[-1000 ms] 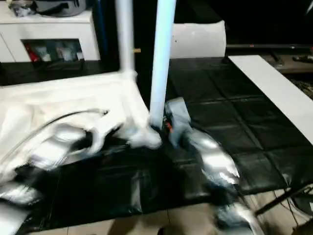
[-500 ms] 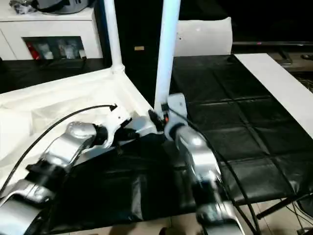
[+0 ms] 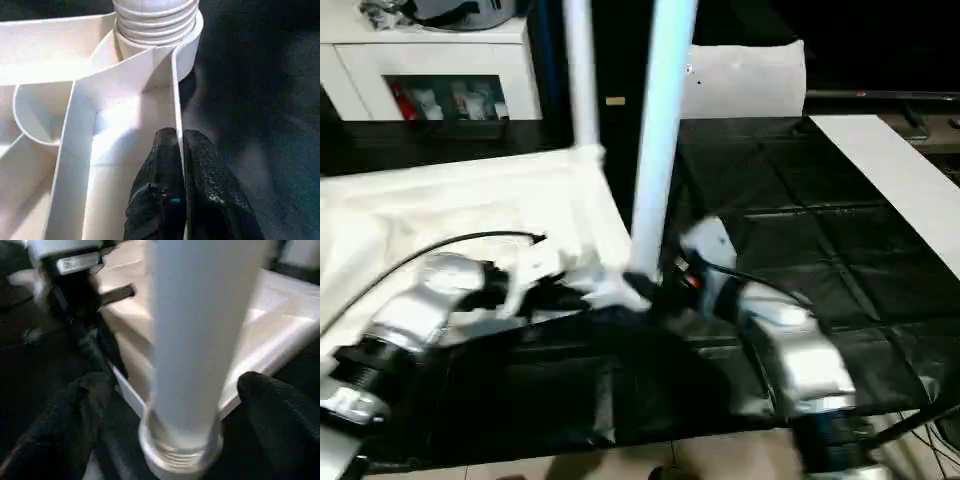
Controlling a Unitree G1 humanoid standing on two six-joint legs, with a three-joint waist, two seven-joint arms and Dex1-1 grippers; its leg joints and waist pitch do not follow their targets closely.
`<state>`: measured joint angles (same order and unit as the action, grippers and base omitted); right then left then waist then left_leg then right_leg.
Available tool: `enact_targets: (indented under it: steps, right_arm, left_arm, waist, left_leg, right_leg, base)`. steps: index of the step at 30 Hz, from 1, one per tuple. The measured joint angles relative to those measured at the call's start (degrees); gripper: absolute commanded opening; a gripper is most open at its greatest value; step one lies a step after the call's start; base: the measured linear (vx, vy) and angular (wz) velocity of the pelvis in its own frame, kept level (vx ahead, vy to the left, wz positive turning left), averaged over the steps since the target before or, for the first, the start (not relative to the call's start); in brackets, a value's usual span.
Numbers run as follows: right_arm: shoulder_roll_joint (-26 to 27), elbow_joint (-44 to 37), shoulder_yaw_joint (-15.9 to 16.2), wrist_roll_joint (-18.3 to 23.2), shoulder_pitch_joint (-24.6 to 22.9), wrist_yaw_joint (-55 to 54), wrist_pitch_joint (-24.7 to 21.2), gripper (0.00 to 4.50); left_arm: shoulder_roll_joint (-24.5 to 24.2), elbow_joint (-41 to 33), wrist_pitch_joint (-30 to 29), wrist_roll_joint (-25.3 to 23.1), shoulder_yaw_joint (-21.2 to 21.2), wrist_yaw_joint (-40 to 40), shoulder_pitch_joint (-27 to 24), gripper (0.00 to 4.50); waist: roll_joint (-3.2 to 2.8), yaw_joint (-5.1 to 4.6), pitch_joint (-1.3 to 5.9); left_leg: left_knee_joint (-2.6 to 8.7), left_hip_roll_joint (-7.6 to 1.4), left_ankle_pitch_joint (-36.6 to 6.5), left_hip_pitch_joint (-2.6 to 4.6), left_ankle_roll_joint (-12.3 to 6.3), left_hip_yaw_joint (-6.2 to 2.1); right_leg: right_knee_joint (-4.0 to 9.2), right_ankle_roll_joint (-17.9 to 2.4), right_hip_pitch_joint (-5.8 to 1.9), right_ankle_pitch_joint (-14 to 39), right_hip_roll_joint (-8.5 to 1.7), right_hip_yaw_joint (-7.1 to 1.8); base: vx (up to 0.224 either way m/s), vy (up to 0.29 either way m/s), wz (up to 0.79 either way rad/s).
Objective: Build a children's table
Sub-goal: Rotate leg to tighten
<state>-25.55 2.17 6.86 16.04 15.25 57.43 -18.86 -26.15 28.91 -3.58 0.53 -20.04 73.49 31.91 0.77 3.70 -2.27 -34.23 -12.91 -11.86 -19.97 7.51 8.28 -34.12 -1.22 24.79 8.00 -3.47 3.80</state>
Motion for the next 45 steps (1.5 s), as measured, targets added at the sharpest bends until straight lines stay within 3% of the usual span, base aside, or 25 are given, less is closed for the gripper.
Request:
enact_targets:
  steps: [9, 11, 14, 16, 19, 26, 31, 38, 42, 45]
  right_arm:
    - [-4.7, 1.2, 2.2, 4.4, 2.9, 14.7, -0.9, 3.92]
    - [-5.8, 1.4, 3.7, 4.6, 3.0, 17.9, -1.0, 3.58]
    - [-6.2, 1.5, 4.5, 4.8, 3.0, 20.0, -1.3, 3.54]
    - [-6.2, 1.5, 4.9, 4.8, 3.0, 20.7, -1.8, 3.17]
    - [-6.6, 1.8, 5.0, 4.8, 3.5, 21.7, -2.0, 3.09]
    - [-7.1, 2.5, 5.5, 5.0, 4.6, 23.0, -2.3, 2.39]
    - [-7.1, 2.5, 5.7, 5.0, 4.6, 23.1, -2.4, 2.02]
    - [-5.5, 1.8, 4.0, 5.8, 3.0, 19.6, -4.7, 1.91]
    - [-1.7, 1.0, 2.1, 4.3, 1.7, 10.9, -5.4, 1.91]
    - [1.9, 1.4, 0.6, 1.4, 1.7, 2.6, -4.8, 1.88]
  left_arm:
    - [-2.5, -0.7, 4.1, 0.9, -2.7, 9.5, 0.2, 0.0]
    - [-2.7, -0.8, 4.9, 0.9, -3.3, 10.9, 0.3, 0.0]
    - [-2.7, -1.0, 5.3, 0.9, -3.5, 11.7, 0.3, 0.0]
    - [-2.7, -1.0, 5.3, 0.8, -3.5, 11.9, 0.3, 0.0]
    - [-2.7, -1.0, 5.3, 0.8, -3.6, 12.1, 0.4, 0.0]
    - [-2.8, -0.9, 6.3, 0.8, -3.7, 12.8, 0.4, 0.0]
    - [-2.9, -0.9, 6.5, 0.8, -3.8, 13.3, 0.4, 0.0]
    - [-2.1, -0.9, 3.4, 0.9, -3.1, 11.9, 0.4, 0.0]
    - [-0.9, -0.9, -1.7, -0.3, -1.2, 6.4, 0.6, 0.0]
    - [0.6, -0.9, -6.2, -0.9, 0.1, 1.3, 0.9, 0.0]
  waist:
    - [0.16, 0.96, 0.01]
    - [0.22, 1.37, 0.0]
    - [0.27, 1.49, 0.0]
    - [0.3, 1.48, 0.0]
    - [0.32, 1.48, 0.0]
    - [0.34, 1.63, 0.01]
    - [0.35, 1.64, 0.01]
    - [0.36, 1.52, 0.02]
    - [0.37, 1.12, 0.03]
    - [0.39, -0.2, 0.04]
  left_leg:
    - [-0.07, -0.02, 0.0, -0.01, -0.04, 0.01]
    - [-0.08, -0.02, 0.0, -0.02, -0.04, 0.01]
    - [-0.1, -0.02, 0.0, -0.02, -0.05, 0.01]
    - [-0.11, -0.02, 0.0, -0.02, -0.05, 0.01]
    - [-0.11, -0.02, 0.0, -0.02, -0.05, 0.01]
    - [-0.11, -0.03, 0.0, -0.05, -0.05, 0.01]
    - [-0.12, -0.02, 0.0, -0.04, -0.05, 0.01]
    - [-0.11, -0.02, 0.1, 0.0, -0.07, 0.01]
    - [-0.16, -0.02, 0.1, 0.08, -0.07, 0.01]
    - [-0.28, 0.0, 0.1, 0.09, -0.09, 0.01]
  right_leg:
    - [-0.02, 0.0, -0.05, 0.0, -0.02, 0.02]
    - [-0.02, 0.0, -0.05, 0.0, -0.02, 0.02]
    - [-0.02, 0.0, -0.06, 0.0, -0.03, 0.01]
    - [-0.03, 0.0, -0.07, 0.0, -0.03, 0.02]
    - [-0.02, 0.0, -0.07, 0.0, -0.03, 0.02]
    - [-0.02, 0.1, -0.06, 0.0, -0.03, 0.03]
    - [-0.03, 0.1, -0.07, 0.0, -0.04, 0.03]
    - [-0.05, 0.1, -0.1, 0.0, -0.03, 0.03]
    - [-0.04, 0.1, -0.13, 0.0, -0.02, 0.03]
    - [0.09, 0.1, -0.14, 0.0, -0.02, 0.07]
  base:
    - [0.0, 0.0, 0.0]
    - [0.0, 0.0, 0.0]
    - [0.0, 0.0, 0.0]
    - [0.0, 0.0, 0.0]
    - [0.0, 0.0, 0.0]
    - [0.0, 0.0, 0.0]
    - [0.0, 0.0, 0.0]
    - [0.0, 0.0, 0.0]
    - [0.0, 0.0, 0.0]
    - [0.0, 0.0, 0.0]
